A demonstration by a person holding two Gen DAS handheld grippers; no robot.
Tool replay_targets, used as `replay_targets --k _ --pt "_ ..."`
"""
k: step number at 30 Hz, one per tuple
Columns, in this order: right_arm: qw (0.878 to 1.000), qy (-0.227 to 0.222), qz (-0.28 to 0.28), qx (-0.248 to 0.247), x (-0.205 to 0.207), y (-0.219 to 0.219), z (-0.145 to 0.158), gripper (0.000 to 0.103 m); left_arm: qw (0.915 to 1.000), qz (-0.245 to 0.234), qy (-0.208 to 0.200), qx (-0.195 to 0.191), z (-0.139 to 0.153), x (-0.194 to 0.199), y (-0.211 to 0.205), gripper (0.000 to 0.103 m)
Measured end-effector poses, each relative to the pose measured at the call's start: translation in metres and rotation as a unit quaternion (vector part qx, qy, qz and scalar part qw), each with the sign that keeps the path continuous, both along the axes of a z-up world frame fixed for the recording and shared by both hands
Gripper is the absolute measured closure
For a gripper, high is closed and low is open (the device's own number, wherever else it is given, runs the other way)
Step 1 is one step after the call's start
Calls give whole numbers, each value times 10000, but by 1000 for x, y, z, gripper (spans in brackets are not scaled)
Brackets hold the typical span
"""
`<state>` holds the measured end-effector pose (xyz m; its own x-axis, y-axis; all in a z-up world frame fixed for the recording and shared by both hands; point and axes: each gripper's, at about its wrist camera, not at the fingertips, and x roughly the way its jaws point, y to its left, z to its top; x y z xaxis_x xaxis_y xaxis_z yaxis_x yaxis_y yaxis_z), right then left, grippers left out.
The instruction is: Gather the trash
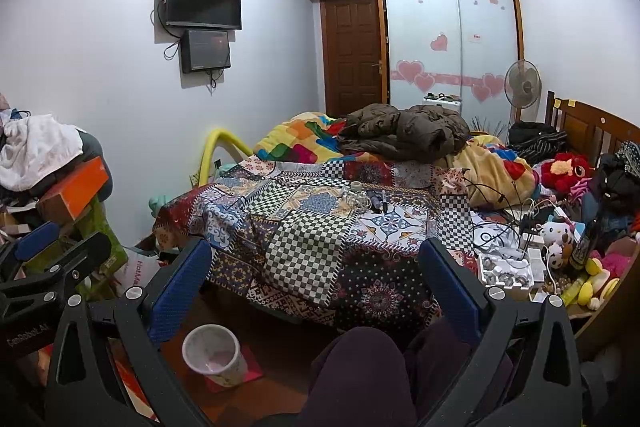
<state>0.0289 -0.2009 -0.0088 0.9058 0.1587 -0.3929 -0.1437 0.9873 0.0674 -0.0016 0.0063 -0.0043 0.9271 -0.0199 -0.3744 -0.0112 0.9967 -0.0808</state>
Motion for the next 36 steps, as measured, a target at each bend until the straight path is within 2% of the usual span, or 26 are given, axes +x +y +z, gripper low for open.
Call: replay_targets --k 10,18,27,36 --pt "10000 -30 -51 16 17 -7 4 0 9999 -42 -94 77 9 15 -7 0" --pt "9997 -152 -192 -58 54 -20 14 0 9997 58 -227 -82 22 57 -14 0" --pt "9998 -155 -147 -4 112 -50 17 0 9997 -11 -224 -127 34 136 -36 0" --pt "9985 18 -537 -69 192 -108 3 0 9996 -151 181 -140 19 240 -70 0"
